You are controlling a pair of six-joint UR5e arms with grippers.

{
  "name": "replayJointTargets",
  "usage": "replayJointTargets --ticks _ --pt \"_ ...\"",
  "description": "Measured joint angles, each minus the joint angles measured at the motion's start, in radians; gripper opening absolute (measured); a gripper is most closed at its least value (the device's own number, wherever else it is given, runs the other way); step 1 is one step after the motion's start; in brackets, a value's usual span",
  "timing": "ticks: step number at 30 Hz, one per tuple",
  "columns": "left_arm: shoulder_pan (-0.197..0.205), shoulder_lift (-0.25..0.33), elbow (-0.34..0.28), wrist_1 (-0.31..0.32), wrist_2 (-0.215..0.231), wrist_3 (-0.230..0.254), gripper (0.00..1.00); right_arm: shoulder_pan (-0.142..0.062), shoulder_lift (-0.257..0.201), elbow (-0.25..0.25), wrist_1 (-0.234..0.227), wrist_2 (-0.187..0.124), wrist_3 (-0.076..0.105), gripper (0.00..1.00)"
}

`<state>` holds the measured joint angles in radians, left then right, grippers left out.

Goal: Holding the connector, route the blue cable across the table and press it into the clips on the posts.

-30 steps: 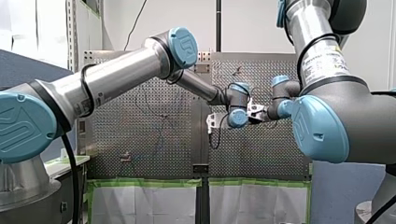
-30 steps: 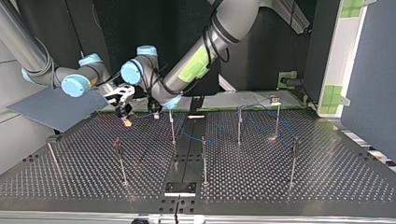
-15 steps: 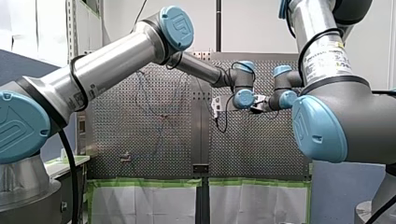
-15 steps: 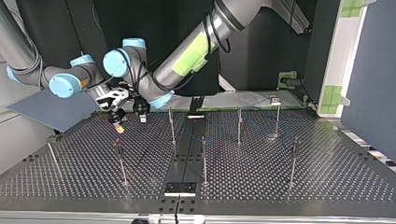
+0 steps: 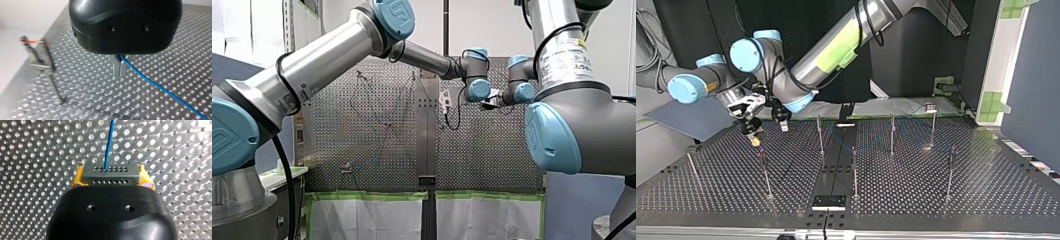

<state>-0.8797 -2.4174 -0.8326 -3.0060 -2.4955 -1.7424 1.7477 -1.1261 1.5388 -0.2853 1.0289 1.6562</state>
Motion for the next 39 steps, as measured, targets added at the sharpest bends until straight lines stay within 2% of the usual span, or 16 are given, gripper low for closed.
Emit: replayJointTargets --ticks 3,6,13,18,21,27,39 --pt "-0.01 0.015 0.0 -0.002 -0.032 -0.028 0.0 -0.003 -0.028 0.02 0.01 -0.001 -0.015 0.0" --pt "-0.018 0.027 -0.005 -0.003 -0.062 -0.046 0.0 -0.007 -0.052 0.032 0.013 -0.001 -0.022 0.0" --pt "-0.022 0.083 -0.061 -0.002 -0.127 -0.051 0.0 -0.017 -0.101 0.049 0.015 -0.001 -0.026 0.0" --pt "-0.017 0.11 -0.104 -0.001 -0.133 -0.034 0.0 -0.021 -0.133 0.051 0.014 -0.001 -0.023 0.0" --pt "-0.014 0.113 -0.119 0.0 -0.124 -0.014 0.0 -0.023 -0.148 0.051 0.013 -0.001 -0.021 0.0" --pt "0.001 0.114 -0.122 0.019 -0.075 0.039 0.0 -0.026 -0.176 0.048 0.011 -0.002 -0.013 0.0" --pt "0.029 0.115 -0.065 0.117 0.028 0.143 0.0 -0.038 -0.201 0.029 0.011 -0.003 0.004 0.0"
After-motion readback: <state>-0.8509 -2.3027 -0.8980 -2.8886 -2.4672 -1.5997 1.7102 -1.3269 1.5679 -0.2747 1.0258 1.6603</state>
